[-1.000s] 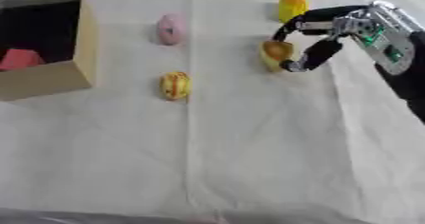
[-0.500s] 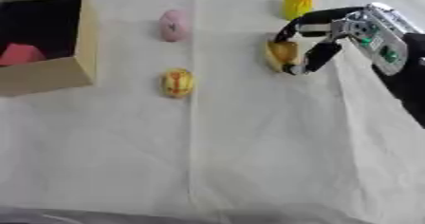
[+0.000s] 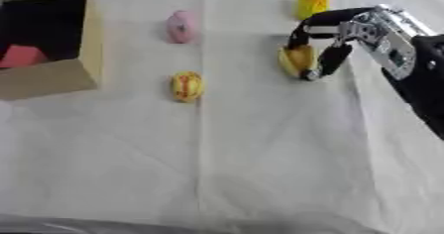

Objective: Pick up objects on the table and place them in the box.

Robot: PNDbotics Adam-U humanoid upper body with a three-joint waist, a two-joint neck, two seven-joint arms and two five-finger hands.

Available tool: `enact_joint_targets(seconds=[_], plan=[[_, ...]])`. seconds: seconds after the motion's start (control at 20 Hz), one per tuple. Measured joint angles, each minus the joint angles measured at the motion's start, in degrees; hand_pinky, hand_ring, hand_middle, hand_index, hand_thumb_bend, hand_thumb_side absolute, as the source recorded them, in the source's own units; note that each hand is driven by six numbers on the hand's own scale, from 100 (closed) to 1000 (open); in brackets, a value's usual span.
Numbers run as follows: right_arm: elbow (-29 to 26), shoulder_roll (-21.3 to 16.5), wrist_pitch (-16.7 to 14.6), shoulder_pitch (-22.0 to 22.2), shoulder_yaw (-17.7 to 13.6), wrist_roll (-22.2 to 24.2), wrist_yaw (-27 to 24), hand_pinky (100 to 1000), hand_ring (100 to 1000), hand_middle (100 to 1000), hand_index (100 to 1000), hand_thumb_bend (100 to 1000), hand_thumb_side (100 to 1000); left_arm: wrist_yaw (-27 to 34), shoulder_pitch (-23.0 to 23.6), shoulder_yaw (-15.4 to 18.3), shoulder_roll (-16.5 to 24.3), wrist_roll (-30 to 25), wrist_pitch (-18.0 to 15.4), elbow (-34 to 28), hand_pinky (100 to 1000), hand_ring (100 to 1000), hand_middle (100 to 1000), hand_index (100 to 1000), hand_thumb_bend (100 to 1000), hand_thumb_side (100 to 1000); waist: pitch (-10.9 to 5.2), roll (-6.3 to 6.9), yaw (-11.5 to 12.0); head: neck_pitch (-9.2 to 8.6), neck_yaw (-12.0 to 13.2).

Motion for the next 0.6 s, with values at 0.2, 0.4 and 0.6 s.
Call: enact_joint_targets(seconds=[0.2, 0.4, 0.6], plan=[[0.7, 0.5, 1.2, 0.0, 0.0, -4.2, 1.0, 822, 641, 420, 608, 167, 100, 0.0, 0.0, 0.0, 0.0, 0.0, 0.0, 0.0, 818, 774, 766, 924, 686, 817, -0.01, 0.08, 0.0, 0.0, -0.1], [0.8, 0.6, 2.6, 0.2, 0.0, -8.4, 1.1, 801, 604, 373, 557, 100, 100, 0.0, 0.0, 0.0, 0.0, 0.0, 0.0, 0.0, 817, 772, 765, 924, 685, 816, -0.05, 0.09, -0.1, 0.0, -0.1], [0.7, 0.6, 4.1, 0.2, 0.0, -10.2, -1.6, 793, 588, 354, 543, 100, 100, 0.0, 0.0, 0.0, 0.0, 0.0, 0.0, 0.0, 818, 778, 764, 923, 683, 816, -0.3, 0.12, -0.3, 0.01, 0.0]])
